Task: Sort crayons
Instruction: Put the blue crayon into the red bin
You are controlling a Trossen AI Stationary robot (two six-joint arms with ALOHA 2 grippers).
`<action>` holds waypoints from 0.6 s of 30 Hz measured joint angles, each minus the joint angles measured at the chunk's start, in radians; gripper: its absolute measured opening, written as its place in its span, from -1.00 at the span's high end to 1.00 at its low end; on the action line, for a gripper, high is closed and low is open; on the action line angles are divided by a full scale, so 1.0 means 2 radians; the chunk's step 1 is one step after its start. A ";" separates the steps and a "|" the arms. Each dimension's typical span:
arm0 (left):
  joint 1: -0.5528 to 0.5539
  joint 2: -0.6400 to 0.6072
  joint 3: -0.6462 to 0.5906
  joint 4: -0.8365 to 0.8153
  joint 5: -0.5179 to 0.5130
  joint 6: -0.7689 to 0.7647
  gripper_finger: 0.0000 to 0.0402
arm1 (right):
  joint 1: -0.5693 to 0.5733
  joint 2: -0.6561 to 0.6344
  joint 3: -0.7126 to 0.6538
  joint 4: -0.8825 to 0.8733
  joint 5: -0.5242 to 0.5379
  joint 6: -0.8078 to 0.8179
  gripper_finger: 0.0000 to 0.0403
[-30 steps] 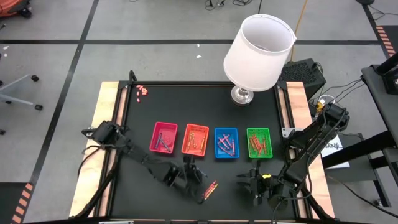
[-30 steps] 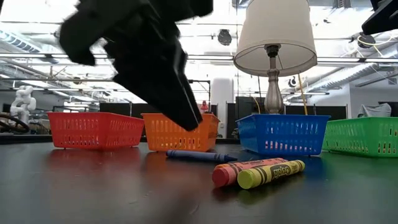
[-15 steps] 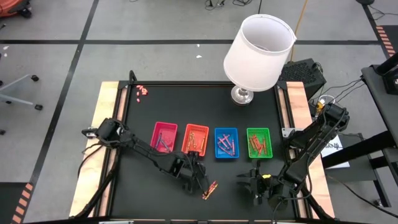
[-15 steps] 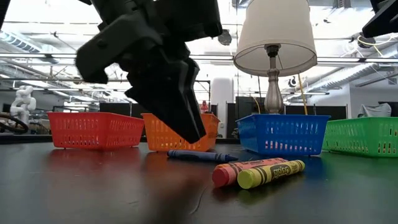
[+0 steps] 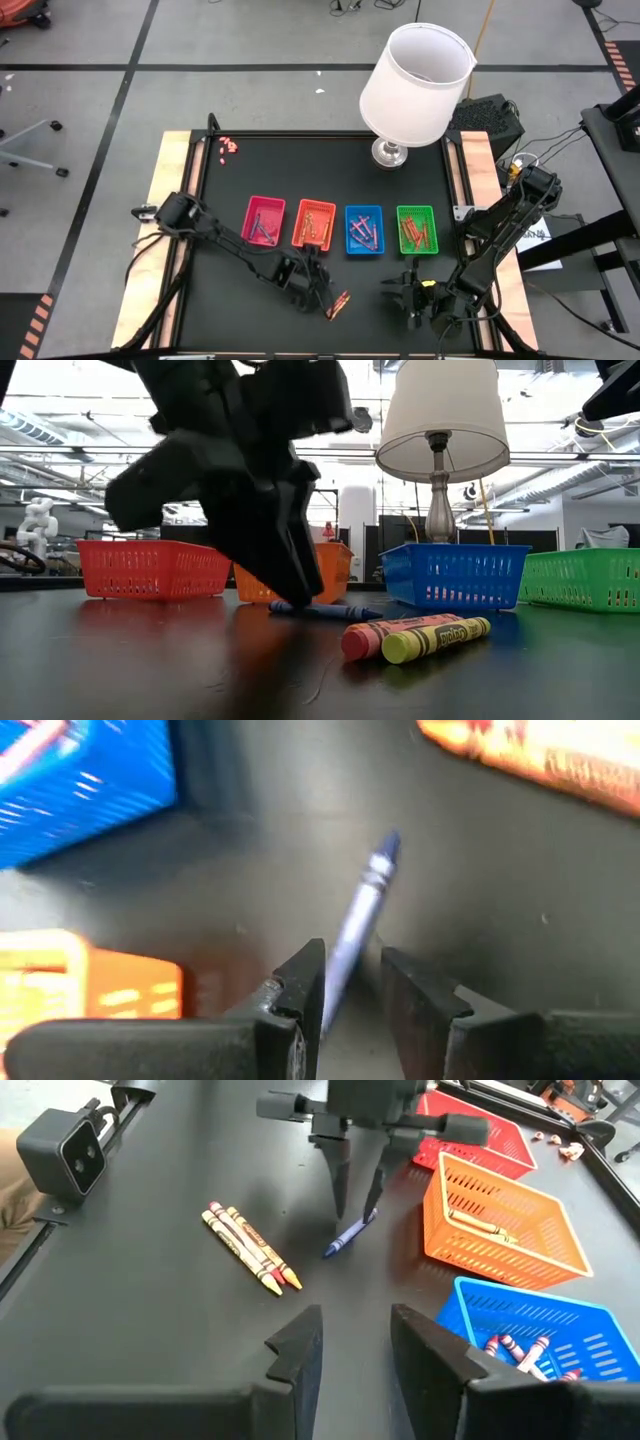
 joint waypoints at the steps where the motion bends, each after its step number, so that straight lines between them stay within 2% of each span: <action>1: 0.001 0.004 0.000 -0.001 0.003 0.003 0.48 | 0.000 0.000 0.000 0.000 0.000 0.000 0.48; 10: 0.006 0.016 0.002 -0.013 0.004 0.003 0.48 | 0.000 0.000 0.000 -0.003 0.000 -0.001 0.48; 18: 0.018 0.015 0.002 -0.018 0.037 -0.024 0.50 | 0.000 0.000 0.000 -0.001 0.000 0.002 0.48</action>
